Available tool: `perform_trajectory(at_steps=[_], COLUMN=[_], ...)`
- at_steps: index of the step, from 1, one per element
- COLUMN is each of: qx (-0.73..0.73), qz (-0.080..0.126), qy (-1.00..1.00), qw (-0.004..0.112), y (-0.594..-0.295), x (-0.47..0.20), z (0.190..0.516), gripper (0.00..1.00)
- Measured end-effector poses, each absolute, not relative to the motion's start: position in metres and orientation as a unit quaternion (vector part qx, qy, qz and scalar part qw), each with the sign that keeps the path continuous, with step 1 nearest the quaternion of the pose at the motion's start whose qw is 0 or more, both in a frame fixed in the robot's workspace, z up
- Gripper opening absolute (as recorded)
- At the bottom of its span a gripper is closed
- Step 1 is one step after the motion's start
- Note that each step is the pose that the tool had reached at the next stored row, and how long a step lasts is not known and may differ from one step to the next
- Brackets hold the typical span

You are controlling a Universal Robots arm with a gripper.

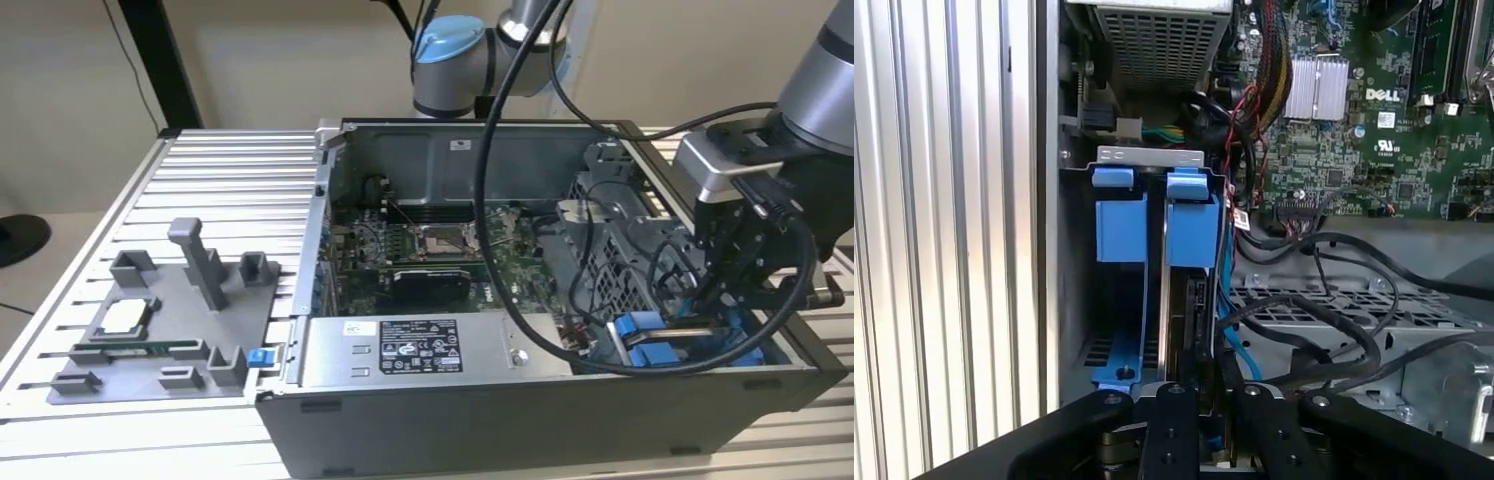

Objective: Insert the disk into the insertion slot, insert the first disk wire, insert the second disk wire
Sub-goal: 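Insert the first disk wire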

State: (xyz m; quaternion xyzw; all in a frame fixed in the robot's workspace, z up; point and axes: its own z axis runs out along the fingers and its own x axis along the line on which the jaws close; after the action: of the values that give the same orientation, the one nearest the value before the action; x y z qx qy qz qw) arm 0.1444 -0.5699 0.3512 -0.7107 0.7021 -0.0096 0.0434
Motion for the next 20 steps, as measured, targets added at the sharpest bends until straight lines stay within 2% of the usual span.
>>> perform_trajectory(at_steps=[5,9,20], qx=[-0.71,-0.711,-0.71], qz=[-0.018,-0.038,-0.049], qy=[0.702,0.702,0.702], qw=[0.04,0.023,0.029], y=[-0.5699,-0.5683,-0.5608], x=[0.1406,0.1401,0.1392], z=[0.3539,0.3537,0.352], gripper=[0.0,0.0,0.0])
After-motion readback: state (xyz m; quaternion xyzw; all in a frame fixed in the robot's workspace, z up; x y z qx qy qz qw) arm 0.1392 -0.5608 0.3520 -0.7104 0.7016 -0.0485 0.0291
